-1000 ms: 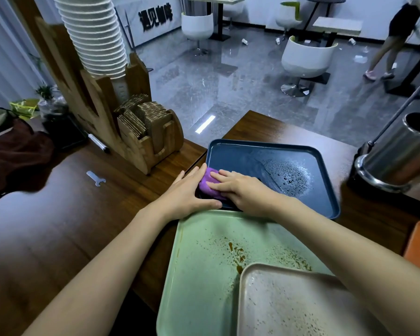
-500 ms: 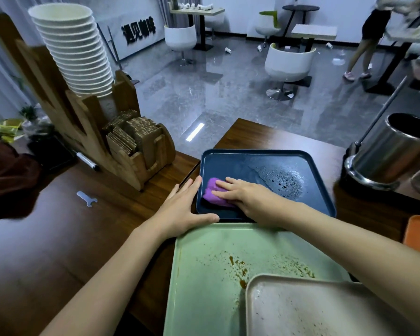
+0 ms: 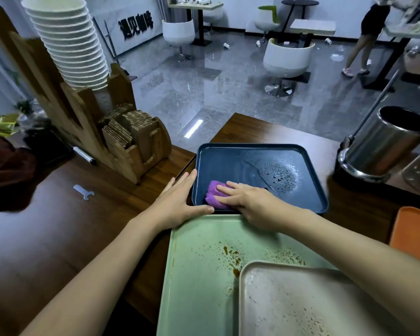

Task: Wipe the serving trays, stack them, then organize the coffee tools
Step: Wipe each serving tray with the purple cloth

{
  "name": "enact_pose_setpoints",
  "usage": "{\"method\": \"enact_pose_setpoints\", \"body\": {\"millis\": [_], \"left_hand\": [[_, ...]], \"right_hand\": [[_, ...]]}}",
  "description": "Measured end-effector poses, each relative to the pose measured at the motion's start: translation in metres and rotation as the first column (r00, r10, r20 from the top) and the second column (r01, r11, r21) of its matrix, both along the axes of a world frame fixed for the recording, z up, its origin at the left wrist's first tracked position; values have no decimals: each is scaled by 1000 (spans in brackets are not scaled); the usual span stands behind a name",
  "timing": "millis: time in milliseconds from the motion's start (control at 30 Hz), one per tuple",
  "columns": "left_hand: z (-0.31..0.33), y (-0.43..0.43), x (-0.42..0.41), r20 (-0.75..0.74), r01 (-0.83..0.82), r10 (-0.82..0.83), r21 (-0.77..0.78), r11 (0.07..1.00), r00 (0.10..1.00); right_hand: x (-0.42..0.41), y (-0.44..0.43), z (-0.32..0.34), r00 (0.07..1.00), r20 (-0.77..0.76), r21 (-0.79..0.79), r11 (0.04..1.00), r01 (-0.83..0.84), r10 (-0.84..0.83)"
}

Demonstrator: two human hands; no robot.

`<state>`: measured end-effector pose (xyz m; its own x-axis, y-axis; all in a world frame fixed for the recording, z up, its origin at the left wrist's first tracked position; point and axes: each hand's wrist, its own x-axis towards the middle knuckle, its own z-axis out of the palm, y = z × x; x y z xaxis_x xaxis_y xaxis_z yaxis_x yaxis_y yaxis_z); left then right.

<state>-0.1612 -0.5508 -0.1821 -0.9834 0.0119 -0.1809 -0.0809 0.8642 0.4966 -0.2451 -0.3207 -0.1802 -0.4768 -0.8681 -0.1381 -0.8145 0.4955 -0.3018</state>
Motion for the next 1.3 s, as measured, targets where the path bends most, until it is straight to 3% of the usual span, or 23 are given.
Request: {"method": "enact_pose_setpoints", "body": {"millis": [100, 300, 467, 633, 833, 1100, 1300], "left_hand": [[2, -1, 0, 30, -19, 19, 9, 1000, 999], [13, 0, -4, 130, -67, 69, -24, 997, 989], [18, 0, -32, 27, 59, -56, -115, 992, 998], [12, 18, -61, 116, 138, -107, -301, 944, 987], [10, 19, -63, 134, 141, -101, -328, 934, 986], [2, 14, -61, 97, 127, -106, -241, 962, 990], [2, 14, -57, 89, 121, -102, -235, 964, 991]], "right_hand": [[-9, 7, -1, 999, -9, -4, 999, 52, -52], [-65, 3, -9, 898, -86, -86, 901, 425, -432], [-62, 0, -10, 896, -104, -82, 901, 426, -433], [-63, 0, -12, 896, -104, -94, 901, 423, -432], [-29, 13, -8, 954, -122, -95, 960, 264, -274], [-77, -16, 0, 923, -198, -58, 944, 326, -331], [-102, 33, -3, 868, -162, -51, 882, 468, -470]]}}
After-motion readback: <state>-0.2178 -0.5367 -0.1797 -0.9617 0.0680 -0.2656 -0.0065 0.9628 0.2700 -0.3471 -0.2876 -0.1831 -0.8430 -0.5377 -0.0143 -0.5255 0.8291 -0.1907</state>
